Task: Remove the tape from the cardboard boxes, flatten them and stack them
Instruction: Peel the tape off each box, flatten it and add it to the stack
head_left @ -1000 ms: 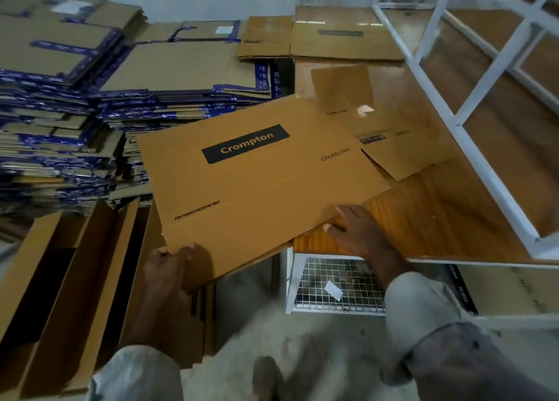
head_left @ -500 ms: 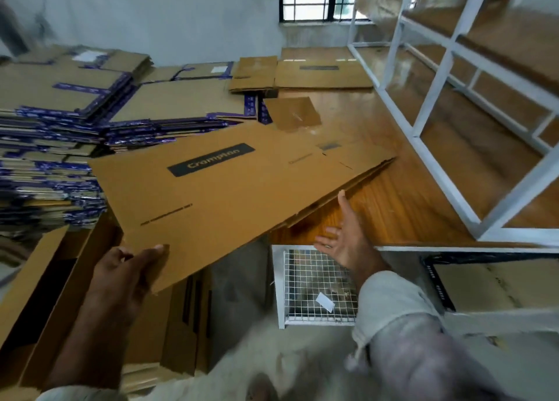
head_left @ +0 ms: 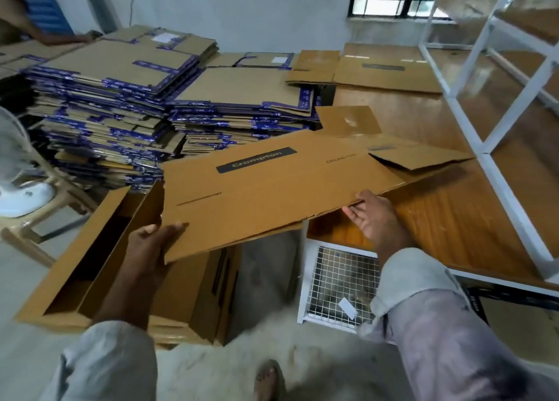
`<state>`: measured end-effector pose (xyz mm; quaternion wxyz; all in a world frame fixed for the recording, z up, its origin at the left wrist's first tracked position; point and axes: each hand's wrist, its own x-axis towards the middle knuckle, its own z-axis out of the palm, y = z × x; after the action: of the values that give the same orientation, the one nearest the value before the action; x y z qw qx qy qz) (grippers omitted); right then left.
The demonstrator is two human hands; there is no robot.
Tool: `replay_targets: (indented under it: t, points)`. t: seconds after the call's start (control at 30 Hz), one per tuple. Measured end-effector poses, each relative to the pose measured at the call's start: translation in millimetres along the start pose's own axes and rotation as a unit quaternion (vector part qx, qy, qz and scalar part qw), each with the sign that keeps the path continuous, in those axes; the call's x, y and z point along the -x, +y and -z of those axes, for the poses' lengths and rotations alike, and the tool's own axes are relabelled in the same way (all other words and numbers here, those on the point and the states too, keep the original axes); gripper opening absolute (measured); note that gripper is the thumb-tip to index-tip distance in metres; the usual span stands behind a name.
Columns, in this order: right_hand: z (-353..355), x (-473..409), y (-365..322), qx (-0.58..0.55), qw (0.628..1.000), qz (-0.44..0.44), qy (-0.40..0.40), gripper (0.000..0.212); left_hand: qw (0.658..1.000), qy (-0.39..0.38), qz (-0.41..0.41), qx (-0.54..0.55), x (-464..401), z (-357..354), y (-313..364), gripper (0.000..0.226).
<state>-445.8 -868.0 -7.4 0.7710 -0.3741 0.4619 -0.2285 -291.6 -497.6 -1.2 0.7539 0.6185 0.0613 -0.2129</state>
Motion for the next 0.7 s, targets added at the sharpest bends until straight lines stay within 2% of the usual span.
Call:
replay_targets:
  t: [0.03, 0.07, 0.13, 0.17, 0.2, 0.27, 0.33, 0.37, 0.5, 0.57, 0.63, 0.7]
  points:
    - [-4, 2, 0, -0.01, 1.0, 0.006, 0.001, 0.009, 0.996, 0.03, -0.014, 0.083, 6, -1, -5, 0.036]
    - [-8, 4, 2, -0.024, 1.0, 0.009, 0.0, 0.009, 0.981, 0.058, -0.023, 0.184, 14, -6, -10, 0.042]
    - [-17, 10, 9, -0.05, 0.999, 0.013, 0.001, 0.008, 0.93, 0.075, -0.027, 0.358, 31, -23, -28, 0.072]
    - [-22, 14, 15, -0.059, 0.998, 0.011, 0.0, 0.007, 0.917, 0.055, -0.022, 0.395, 35, -34, -39, 0.077]
    - [-26, 18, 22, -0.067, 0.998, 0.009, -0.003, 0.006, 0.916, 0.016, -0.008, 0.402, 39, -50, -49, 0.075]
    - [-38, 31, 38, -0.09, 0.996, 0.004, -0.019, 0.013, 0.942, -0.064, 0.018, 0.329, 44, -92, -59, 0.066]
    - [-50, 46, 58, -0.114, 0.993, -0.001, -0.034, 0.025, 0.964, -0.085, 0.025, 0.251, 38, -127, -64, 0.074]
    - [-54, 54, 67, -0.117, 0.992, -0.007, -0.043, 0.026, 0.968, -0.079, 0.024, 0.235, 34, -140, -65, 0.075]
    - [-42, 74, 82, -0.067, 0.991, -0.032, -0.113, 0.004, 0.979, 0.017, 0.047, 0.195, 3, -153, -72, 0.062]
    - [-19, 73, 71, -0.082, 0.988, -0.044, -0.122, 0.007, 0.974, 0.034, 0.056, 0.215, -2, -150, -72, 0.072]
    - [10, 65, 55, -0.162, 0.983, -0.034, -0.084, 0.025, 0.972, 0.029, 0.053, 0.226, -9, -142, -70, 0.078]
    - [37, 51, 39, -0.237, 0.971, -0.009, -0.04, 0.061, 0.97, 0.009, 0.048, 0.239, -21, -135, -68, 0.078]
